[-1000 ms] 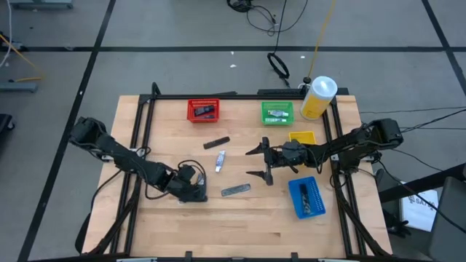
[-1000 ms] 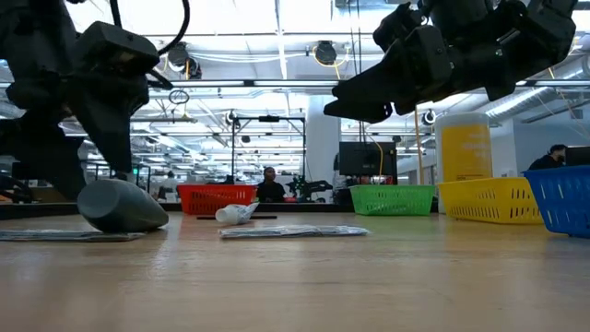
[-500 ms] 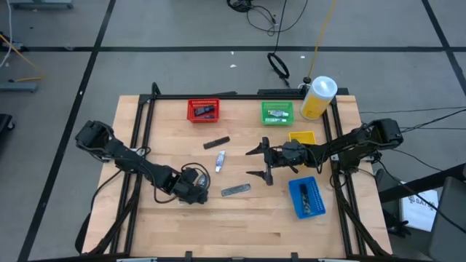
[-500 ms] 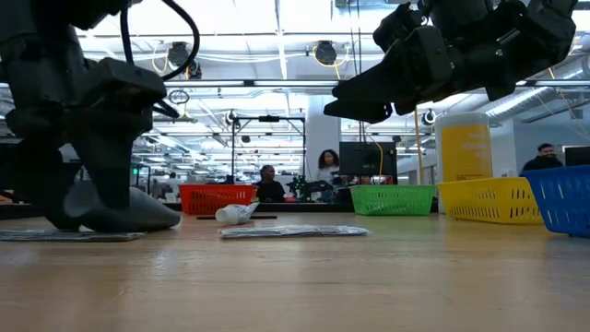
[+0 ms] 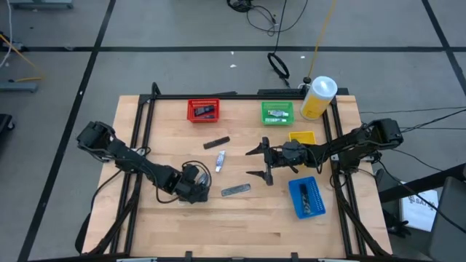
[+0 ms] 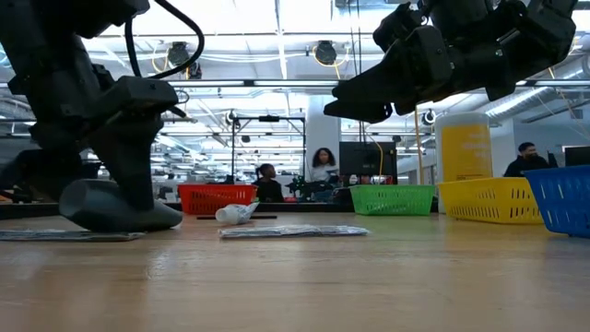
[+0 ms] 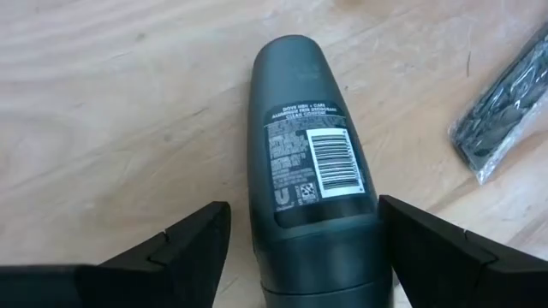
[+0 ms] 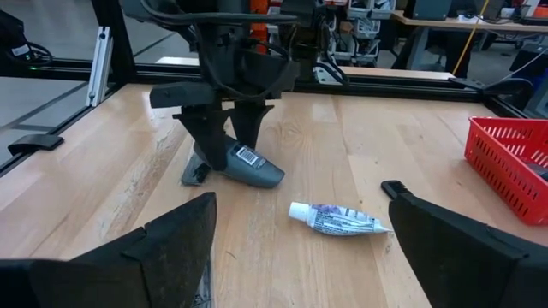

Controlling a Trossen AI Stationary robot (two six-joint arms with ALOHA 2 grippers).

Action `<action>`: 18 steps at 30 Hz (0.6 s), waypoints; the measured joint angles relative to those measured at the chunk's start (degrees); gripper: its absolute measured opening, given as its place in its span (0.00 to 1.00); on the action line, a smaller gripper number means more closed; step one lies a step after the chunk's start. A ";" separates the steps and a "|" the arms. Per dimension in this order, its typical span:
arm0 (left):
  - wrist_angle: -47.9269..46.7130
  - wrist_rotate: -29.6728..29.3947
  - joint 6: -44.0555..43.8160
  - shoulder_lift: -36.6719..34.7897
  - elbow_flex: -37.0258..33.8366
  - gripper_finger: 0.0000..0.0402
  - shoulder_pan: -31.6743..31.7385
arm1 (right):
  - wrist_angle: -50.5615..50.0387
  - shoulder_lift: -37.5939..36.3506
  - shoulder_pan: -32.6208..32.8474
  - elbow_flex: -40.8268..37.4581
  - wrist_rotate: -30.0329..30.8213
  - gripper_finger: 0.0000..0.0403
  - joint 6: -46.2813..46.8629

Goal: Pick & Place Travel size toiletries
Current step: Put the gray deodorant into the yellow bin

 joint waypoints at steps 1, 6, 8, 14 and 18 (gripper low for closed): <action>0.11 -0.03 0.44 0.26 0.03 0.73 -0.02 | 0.00 0.00 0.00 0.00 0.00 0.84 0.00; 0.12 0.16 2.78 0.45 0.05 0.67 -0.13 | 0.00 0.00 0.00 0.00 0.02 0.83 0.00; 0.28 0.36 3.53 0.51 0.05 0.60 -0.09 | 0.00 0.00 0.00 0.00 0.02 0.83 -0.02; 0.56 0.62 7.35 0.46 0.08 0.48 0.06 | -0.02 0.00 0.00 0.00 0.04 0.83 -0.39; 0.41 1.08 10.01 -0.08 0.05 0.49 1.07 | -0.02 0.00 0.00 0.00 0.07 0.83 -0.48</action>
